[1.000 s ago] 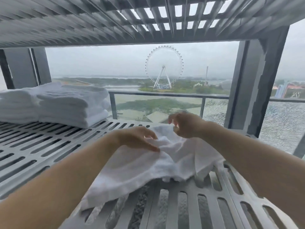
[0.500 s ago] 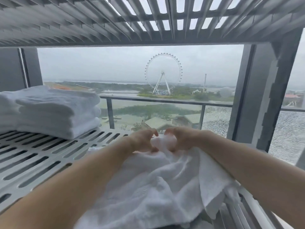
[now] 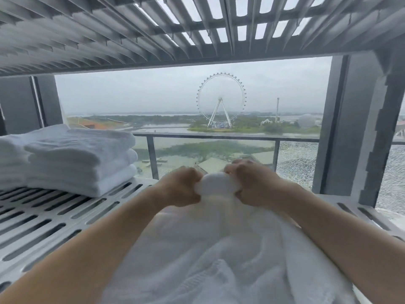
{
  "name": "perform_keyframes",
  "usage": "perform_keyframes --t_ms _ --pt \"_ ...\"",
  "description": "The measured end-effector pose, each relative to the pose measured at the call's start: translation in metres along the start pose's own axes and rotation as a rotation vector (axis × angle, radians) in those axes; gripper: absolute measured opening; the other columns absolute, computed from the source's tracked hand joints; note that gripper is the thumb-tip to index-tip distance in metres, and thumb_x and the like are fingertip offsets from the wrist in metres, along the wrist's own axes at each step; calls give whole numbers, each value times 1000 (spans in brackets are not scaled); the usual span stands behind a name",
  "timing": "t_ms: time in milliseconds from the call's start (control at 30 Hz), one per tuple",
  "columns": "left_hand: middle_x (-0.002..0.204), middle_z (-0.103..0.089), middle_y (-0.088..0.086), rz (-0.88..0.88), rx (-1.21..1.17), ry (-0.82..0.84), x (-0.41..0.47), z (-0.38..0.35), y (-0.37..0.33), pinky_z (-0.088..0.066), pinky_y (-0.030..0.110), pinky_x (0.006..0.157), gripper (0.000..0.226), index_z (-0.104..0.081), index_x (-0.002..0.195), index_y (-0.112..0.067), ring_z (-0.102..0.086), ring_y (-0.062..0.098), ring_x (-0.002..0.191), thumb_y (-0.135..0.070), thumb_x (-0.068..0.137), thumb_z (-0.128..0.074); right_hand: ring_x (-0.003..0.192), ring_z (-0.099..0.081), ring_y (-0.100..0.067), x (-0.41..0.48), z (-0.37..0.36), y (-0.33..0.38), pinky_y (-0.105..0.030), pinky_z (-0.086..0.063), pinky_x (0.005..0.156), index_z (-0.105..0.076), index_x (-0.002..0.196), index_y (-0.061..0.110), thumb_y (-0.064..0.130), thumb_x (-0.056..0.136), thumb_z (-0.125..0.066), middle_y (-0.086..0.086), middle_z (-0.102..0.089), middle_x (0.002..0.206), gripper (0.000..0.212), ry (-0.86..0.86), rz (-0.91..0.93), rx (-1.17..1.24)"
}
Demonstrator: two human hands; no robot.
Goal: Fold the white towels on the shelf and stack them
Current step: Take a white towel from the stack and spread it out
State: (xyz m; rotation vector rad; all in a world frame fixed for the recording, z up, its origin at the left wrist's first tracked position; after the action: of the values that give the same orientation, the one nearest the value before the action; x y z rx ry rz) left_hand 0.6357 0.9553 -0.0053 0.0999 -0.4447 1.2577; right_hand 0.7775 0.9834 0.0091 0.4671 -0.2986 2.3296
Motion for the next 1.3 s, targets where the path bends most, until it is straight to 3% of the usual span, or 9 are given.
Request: perform_keyframes --t_ms 133,300,400,500,633,733,867,1067,1300 --pt "88 -56 -3 -90 397 -453 -1 19 -18 -49 34 66 29 -59 100 -26 -60 24 87 -9 76 -57 91 -51 -24 -4 19 11 -34 -42 67 -54 99 16 9 63 -66 -4 -51 99 38 -316 54 -248" --pt "111 -52 2 -36 416 -80 -2 -48 -4 -46 36 81 37 -46 120 -23 -52 23 107 -10 85 -47 107 -50 -30 -13 -39 27 -40 -43 82 -53 113 12 9 82 -51 -11 -50 117 31 -134 186 -363" --pt "112 -52 1 -49 358 -64 2 -55 0 -45 34 87 36 -49 119 -25 -52 22 108 -15 85 -50 108 -47 -31 -17 -45 21 -42 -42 84 -52 111 12 8 80 -54 -12 -48 119 31 -68 195 -336" --pt "107 -53 -4 -78 216 37 1 -51 6 -43 24 85 42 -53 120 -30 -55 15 100 -22 80 -54 91 -57 -30 -24 -39 16 -40 -50 71 -60 94 12 8 69 -67 -11 -57 103 26 -102 190 -309" --pt "83 -49 -15 0 -234 207 -2 -41 10 -34 14 68 50 -63 114 -31 -50 -1 75 -33 66 -49 107 -45 -30 -28 -40 16 -39 -38 86 -54 114 13 17 78 -49 -9 -53 114 36 -57 164 -281" --pt "90 -51 -15 55 -319 173 5 -41 14 -33 15 73 38 -67 109 -26 -52 -2 83 -31 82 -42 104 -41 -26 -30 -36 17 -37 -33 86 -51 109 16 31 76 -41 -5 -57 106 38 -53 125 -252" --pt "123 -56 -5 33 -17 29 5 -46 21 -35 17 89 31 -60 120 -29 -55 14 107 -24 94 -44 105 -41 -25 -28 -29 21 -35 -35 86 -48 107 16 24 78 -45 -6 -55 105 31 9 154 -281" --pt "111 -60 4 -15 91 35 3 -46 17 -36 23 81 27 -58 115 -21 -55 22 103 -30 94 -44 109 -36 -21 -30 -24 15 -30 -36 93 -43 122 15 8 82 -51 -3 -44 115 41 249 268 -218" --pt "107 -60 5 86 145 -173 2 -22 4 -43 31 79 21 -59 104 -14 -57 26 96 -27 91 -49 99 -43 -19 -23 1 16 -22 -33 85 -51 108 14 2 80 -53 -4 -48 107 30 -63 262 -234"
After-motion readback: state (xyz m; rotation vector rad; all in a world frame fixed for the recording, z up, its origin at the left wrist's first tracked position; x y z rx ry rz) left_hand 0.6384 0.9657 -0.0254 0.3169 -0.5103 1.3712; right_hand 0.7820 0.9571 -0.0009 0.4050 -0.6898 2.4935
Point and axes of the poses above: each hand's wrist, its own x-axis towards the middle knuckle, its own z-axis out of the back of the hand, y = z × x, the point moved 6 cm from there along x, towards the middle knuckle
